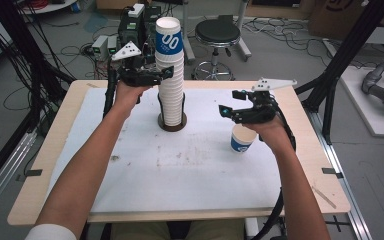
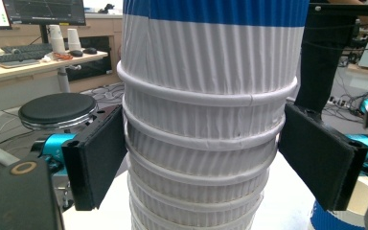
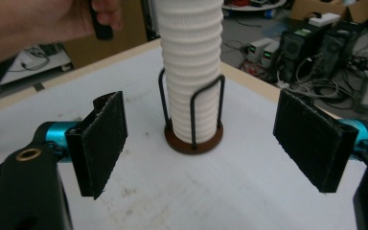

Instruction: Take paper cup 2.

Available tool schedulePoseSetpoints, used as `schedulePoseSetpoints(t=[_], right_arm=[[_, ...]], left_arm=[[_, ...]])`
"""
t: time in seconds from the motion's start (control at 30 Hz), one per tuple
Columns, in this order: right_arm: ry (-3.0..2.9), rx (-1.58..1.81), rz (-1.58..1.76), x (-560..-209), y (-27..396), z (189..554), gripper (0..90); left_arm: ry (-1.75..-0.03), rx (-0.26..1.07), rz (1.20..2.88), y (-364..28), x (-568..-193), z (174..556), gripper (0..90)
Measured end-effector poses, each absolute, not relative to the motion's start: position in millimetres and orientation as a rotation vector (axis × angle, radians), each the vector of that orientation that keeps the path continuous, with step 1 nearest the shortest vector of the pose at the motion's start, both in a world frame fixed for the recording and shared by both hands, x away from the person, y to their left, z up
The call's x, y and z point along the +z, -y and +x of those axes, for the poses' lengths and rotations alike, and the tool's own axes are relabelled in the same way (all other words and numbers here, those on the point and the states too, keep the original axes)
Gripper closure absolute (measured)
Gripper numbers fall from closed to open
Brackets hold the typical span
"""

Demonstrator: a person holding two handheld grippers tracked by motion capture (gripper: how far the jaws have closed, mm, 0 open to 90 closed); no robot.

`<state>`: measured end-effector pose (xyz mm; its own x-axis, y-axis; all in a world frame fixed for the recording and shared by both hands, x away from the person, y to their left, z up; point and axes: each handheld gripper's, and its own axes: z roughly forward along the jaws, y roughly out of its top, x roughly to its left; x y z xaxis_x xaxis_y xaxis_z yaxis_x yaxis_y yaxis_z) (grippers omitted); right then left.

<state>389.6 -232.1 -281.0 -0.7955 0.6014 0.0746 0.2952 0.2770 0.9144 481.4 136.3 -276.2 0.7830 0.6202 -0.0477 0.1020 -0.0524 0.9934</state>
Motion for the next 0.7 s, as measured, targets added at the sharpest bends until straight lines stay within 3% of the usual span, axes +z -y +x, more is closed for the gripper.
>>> schedulePoseSetpoints(t=[0.7], right_arm=[[-2.275, 1.546, 0.732, -204, 171, 460, 19.6]], left_arm=[[-0.598, 0.479, 1.597, -135, -275, 478, 17.5]])
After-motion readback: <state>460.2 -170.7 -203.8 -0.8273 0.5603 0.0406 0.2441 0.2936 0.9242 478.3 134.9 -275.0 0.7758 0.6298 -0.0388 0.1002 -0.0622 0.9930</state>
